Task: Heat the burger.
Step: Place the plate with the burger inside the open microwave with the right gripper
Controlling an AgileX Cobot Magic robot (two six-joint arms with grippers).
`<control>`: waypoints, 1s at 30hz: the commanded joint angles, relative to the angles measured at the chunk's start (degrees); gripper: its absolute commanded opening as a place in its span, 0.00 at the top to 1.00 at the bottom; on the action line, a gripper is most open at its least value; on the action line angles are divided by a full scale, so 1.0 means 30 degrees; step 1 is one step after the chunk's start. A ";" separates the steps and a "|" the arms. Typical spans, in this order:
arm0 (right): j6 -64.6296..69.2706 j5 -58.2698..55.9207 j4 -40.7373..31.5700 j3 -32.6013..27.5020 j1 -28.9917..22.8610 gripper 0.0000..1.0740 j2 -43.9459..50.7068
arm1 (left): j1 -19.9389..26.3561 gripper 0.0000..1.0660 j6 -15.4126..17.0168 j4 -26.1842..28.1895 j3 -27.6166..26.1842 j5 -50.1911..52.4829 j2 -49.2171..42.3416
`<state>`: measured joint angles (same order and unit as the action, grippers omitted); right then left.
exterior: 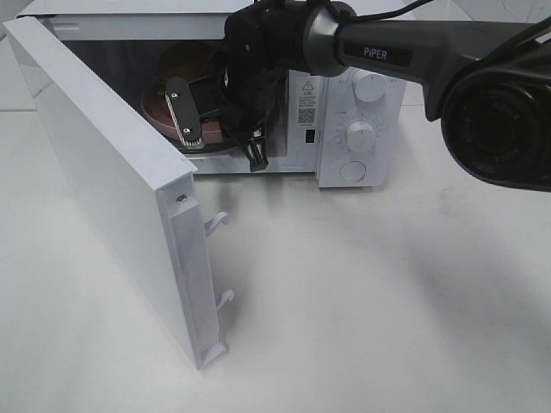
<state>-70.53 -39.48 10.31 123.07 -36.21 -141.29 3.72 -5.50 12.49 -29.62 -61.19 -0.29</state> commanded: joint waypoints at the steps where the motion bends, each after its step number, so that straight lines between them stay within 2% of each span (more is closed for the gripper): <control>1: 0.0286 0.0229 -0.0248 0.0172 0.0057 0.65 0.0019 | -0.0019 0.06 -0.0038 0.0076 0.0000 0.0153 -0.0095; 2: 0.0286 0.0229 -0.0248 0.0172 0.0057 0.65 0.0019 | -0.0019 0.06 -0.0038 0.0076 0.0000 0.0153 -0.0095; 4: 0.0497 0.0210 -0.0248 0.0172 0.0057 0.58 0.0019 | -0.0019 0.06 -0.0038 0.0076 0.0000 0.0153 -0.0095; 11: 0.0707 0.0573 -0.0439 -0.0668 0.0057 0.53 0.0477 | -0.0019 0.06 -0.0038 0.0076 0.0000 0.0153 -0.0095; 14: 0.0707 0.1738 -0.0745 -0.2196 0.0057 0.49 0.1299 | -0.0019 0.06 -0.0038 0.0076 0.0000 0.0153 -0.0095; 16: 0.0707 0.2005 -0.0745 -0.2521 0.0057 0.48 0.1490 | -0.0019 0.06 -0.0038 0.0076 0.0000 0.0153 -0.0095; 19: 0.0726 0.2368 -0.1165 -0.3801 0.0057 0.39 0.2426 | -0.0019 0.06 -0.0038 0.0076 0.0000 0.0153 -0.0095; 22: 0.0726 0.2674 -0.1222 -0.4870 0.0057 0.35 0.3094 | -0.0019 0.06 -0.0038 0.0076 0.0000 0.0153 -0.0095; 28: 0.0726 0.3610 -0.1241 -0.6723 0.0057 0.35 0.4335 | -0.0019 0.06 -0.0038 0.0076 0.0000 0.0153 -0.0095; 30: 0.0726 0.4431 -0.1241 -0.8002 0.0057 0.35 0.5118 | -0.0019 0.06 -0.0038 0.0076 0.0000 0.0153 -0.0095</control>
<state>-68.70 -28.30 6.99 102.04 -36.10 -128.69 3.72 -5.50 12.49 -29.62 -61.19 -0.29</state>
